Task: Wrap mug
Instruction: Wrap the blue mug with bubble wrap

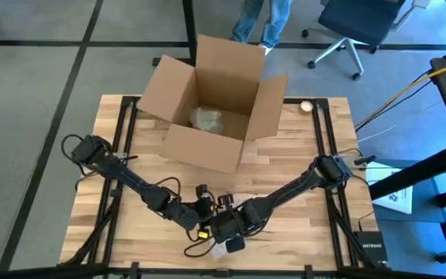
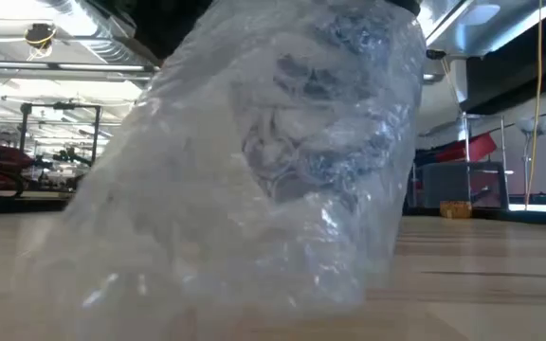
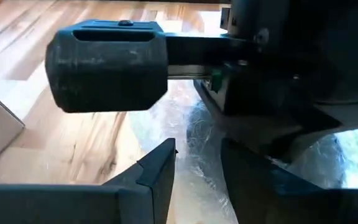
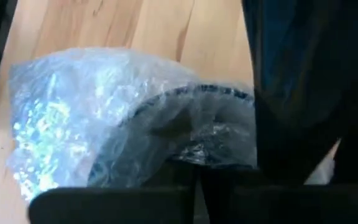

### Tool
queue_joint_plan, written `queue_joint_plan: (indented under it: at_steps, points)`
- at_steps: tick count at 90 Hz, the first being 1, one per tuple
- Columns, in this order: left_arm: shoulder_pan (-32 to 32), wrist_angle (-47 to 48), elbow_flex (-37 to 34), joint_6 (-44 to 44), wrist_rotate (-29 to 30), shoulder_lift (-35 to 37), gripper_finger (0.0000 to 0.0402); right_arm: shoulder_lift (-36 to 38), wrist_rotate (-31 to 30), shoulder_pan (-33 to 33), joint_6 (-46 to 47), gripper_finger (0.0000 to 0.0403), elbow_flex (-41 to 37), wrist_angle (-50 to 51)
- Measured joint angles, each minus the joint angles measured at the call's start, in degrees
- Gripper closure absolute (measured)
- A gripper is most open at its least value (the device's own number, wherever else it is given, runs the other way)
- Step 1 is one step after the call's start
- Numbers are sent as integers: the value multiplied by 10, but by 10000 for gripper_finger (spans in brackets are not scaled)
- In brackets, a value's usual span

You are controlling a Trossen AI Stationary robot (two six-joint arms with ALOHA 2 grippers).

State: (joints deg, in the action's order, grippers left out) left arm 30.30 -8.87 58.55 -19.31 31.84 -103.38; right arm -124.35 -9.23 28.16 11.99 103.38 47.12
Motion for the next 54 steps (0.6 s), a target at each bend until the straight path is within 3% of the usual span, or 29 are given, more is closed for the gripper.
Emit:
queue_joint_plan:
  at_steps: [18, 42, 54]
  points:
    - [0, 0, 0, 1, -3, -4, 286, 26, -6, 3, 2, 402, 21, 37]
    - [1, 1, -1, 0, -3, -5, 286, 58, -13, 3, -3, 402, 88, 164]
    - [1, 2, -1, 0, -4, -5, 286, 71, -55, 3, 11, 402, 95, 189]
